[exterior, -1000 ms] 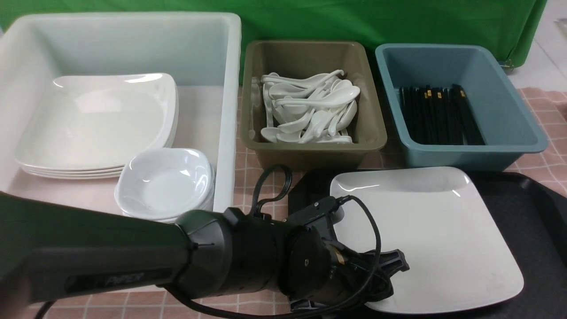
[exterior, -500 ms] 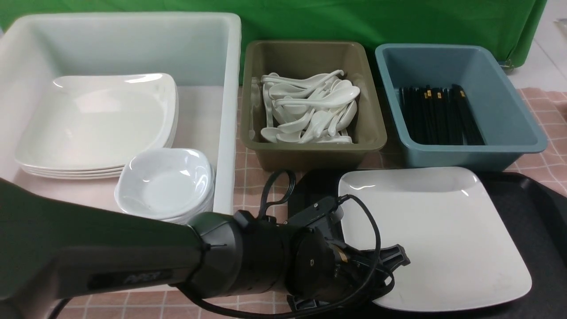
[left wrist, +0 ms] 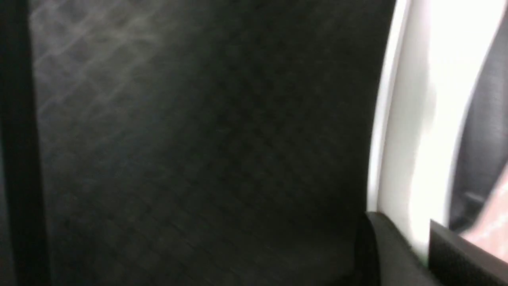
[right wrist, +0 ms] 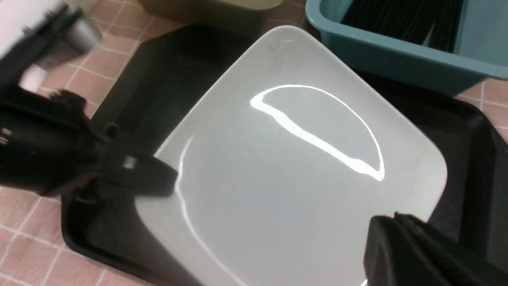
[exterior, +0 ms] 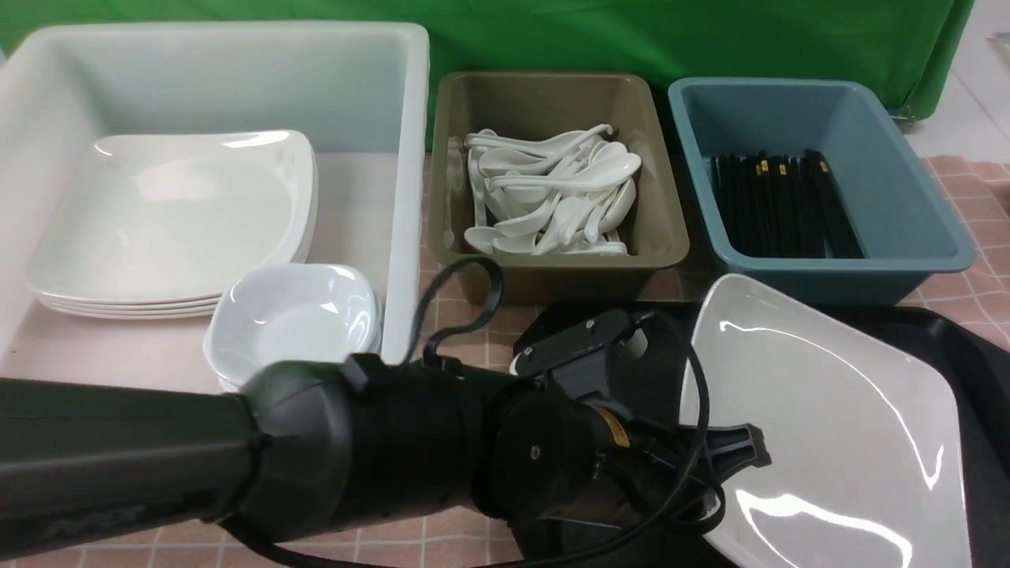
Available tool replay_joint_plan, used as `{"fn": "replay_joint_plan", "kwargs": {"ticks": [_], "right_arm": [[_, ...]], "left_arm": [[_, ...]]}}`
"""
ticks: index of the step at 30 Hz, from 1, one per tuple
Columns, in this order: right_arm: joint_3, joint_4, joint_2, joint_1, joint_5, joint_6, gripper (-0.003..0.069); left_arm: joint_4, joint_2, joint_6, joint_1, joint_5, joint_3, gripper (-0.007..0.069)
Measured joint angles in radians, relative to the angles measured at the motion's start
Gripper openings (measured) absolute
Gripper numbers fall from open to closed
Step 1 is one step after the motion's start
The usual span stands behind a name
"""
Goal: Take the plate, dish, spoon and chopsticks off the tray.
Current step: Use the left arm to grab a plate from the dinner plate, then use the left arm to put the plate into the large storage box on the left
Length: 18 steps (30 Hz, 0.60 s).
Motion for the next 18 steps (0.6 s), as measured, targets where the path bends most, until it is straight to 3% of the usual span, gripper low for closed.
{"fn": "replay_joint_plan", "kwargs": {"ticks": [10, 16, 18], "right_arm": [[0.000, 0.000, -0.002, 0.000, -0.090, -0.005, 0.0030], [0.000, -0.009, -0.032, 0.000, -0.138, -0.006, 0.0032], [0.000, -0.018, -0.039, 0.000, -0.143, -0.008, 0.0034]], "left_arm": [[0.112, -0.220, 0.022, 0.034, 0.067, 0.009, 0.0019], [0.132, -0.374, 0.030, 0.167, 0.103, 0.009, 0.0019], [0.132, -0.436, 0.057, 0.260, 0.141, 0.009, 0.0019]]}}
